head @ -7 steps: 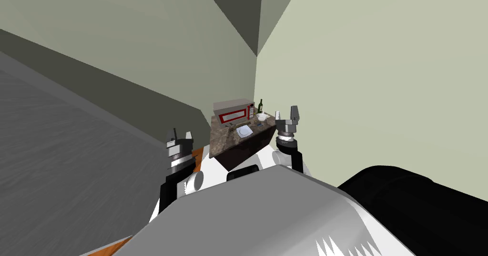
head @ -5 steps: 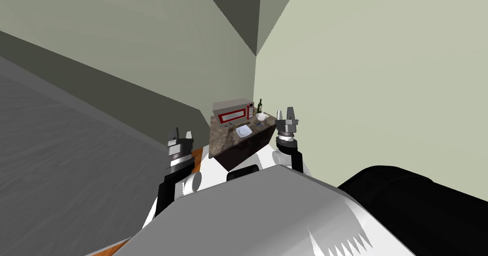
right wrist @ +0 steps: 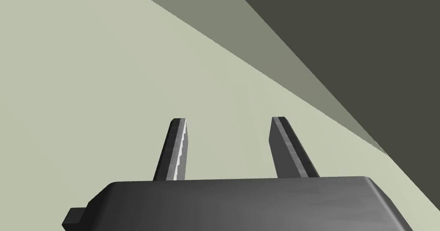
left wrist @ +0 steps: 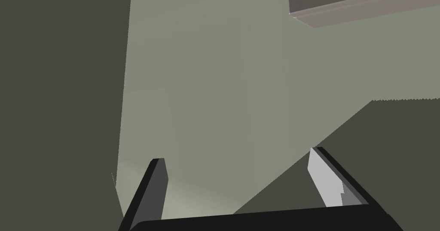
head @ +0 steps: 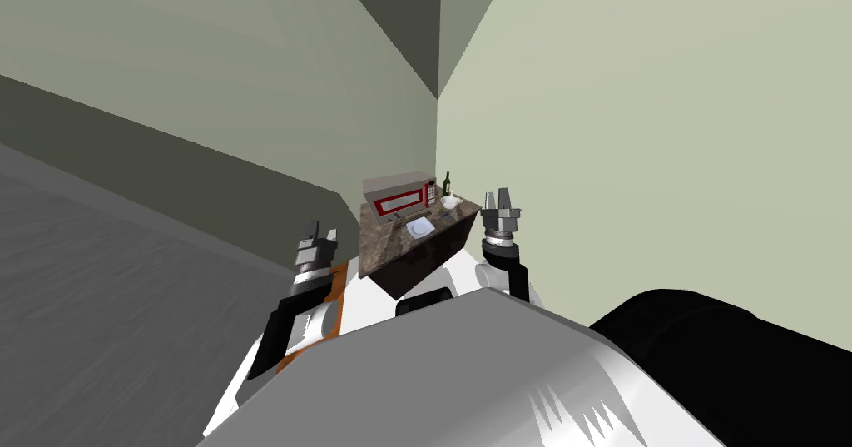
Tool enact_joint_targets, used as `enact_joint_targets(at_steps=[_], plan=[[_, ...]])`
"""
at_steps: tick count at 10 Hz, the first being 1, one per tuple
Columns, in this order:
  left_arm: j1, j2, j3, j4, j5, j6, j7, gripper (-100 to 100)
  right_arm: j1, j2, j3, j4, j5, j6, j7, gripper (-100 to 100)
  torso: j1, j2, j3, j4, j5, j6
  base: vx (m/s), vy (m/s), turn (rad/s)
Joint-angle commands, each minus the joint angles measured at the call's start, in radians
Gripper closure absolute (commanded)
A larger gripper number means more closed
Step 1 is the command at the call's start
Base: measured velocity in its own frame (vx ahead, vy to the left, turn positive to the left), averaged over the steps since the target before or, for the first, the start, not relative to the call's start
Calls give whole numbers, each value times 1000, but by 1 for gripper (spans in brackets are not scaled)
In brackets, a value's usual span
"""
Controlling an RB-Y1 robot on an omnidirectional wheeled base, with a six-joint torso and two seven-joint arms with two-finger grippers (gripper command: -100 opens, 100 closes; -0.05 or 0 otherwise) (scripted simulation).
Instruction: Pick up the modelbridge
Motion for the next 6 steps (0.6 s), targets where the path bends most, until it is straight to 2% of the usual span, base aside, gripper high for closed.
enact_joint_targets(at_steps=[1, 2, 3, 5, 6], plan=[[-6, 17, 4, 3, 4, 40, 4, -100, 0, 0, 0, 0, 0, 0, 0, 0, 0, 0, 0, 0, 0, 0, -26, -14, -44], [-17, 47, 17, 11, 15, 75, 15, -100, 0, 0, 0, 0, 0, 0, 0, 0, 0, -1, 0, 0, 0, 0, -29, -17, -83], [-17, 47, 17, 11, 15, 85, 15, -100, 0, 0, 0, 0, 0, 0, 0, 0, 0, -1, -1, 0, 0, 0, -21, -11, -83], [-43, 105, 47, 29, 41, 157, 39, -100, 0, 0, 0, 0, 0, 0, 0, 0, 0, -1, -1, 0, 0, 0, -29, -24, -163], [-43, 105, 47, 29, 41, 181, 39, -100, 0, 0, 0, 0, 0, 0, 0, 0, -1, -1, 0, 0, 0, 0, -28, -24, -90]])
